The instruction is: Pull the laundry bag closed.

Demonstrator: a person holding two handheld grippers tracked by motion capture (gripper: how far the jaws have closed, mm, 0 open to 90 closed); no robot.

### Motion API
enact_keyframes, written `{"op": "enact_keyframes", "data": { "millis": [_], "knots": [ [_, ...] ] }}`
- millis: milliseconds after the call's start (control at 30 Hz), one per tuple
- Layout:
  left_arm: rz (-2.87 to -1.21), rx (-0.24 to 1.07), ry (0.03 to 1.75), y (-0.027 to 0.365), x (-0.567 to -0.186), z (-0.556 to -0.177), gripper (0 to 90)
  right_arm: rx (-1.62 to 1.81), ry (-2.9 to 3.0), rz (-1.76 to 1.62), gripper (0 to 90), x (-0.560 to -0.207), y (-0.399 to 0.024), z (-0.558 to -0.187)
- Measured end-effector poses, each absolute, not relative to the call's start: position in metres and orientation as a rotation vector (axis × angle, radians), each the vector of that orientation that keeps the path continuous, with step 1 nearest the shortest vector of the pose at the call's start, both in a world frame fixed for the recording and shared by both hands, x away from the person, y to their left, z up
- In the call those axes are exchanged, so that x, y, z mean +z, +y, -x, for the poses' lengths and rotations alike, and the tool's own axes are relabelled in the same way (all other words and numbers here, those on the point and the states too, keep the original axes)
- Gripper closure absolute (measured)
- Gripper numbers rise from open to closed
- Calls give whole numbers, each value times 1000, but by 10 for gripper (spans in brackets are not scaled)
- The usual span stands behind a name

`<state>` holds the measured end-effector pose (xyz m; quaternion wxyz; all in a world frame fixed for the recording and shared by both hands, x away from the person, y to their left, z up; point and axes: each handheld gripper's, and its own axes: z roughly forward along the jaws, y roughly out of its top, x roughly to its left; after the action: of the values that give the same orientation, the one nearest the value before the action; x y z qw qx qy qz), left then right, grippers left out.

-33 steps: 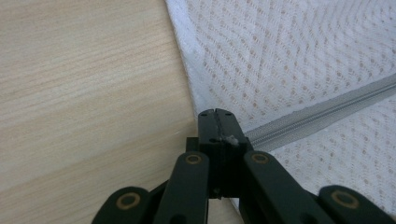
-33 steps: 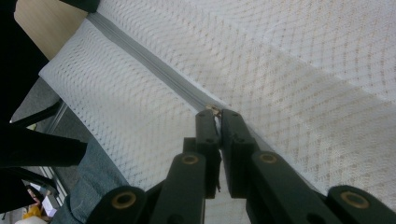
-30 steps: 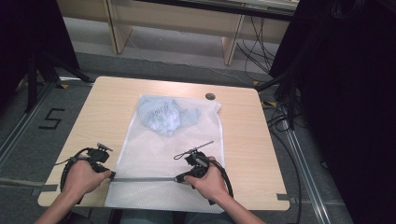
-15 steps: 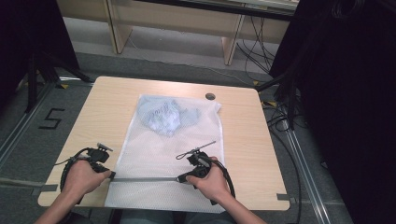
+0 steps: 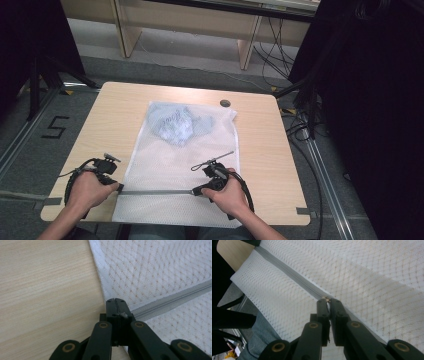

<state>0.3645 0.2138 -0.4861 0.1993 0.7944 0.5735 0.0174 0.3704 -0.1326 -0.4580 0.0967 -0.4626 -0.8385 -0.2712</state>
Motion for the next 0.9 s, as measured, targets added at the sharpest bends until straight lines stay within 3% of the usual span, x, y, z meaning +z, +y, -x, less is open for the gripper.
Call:
{"op": "enact_keyframes", "data": {
  "millis": [900],
  "knots": [
    [-2222, 47, 1603, 214, -486, -365, 899, -835, -2479, 1369, 871, -457, -144, -371]
  ]
}}
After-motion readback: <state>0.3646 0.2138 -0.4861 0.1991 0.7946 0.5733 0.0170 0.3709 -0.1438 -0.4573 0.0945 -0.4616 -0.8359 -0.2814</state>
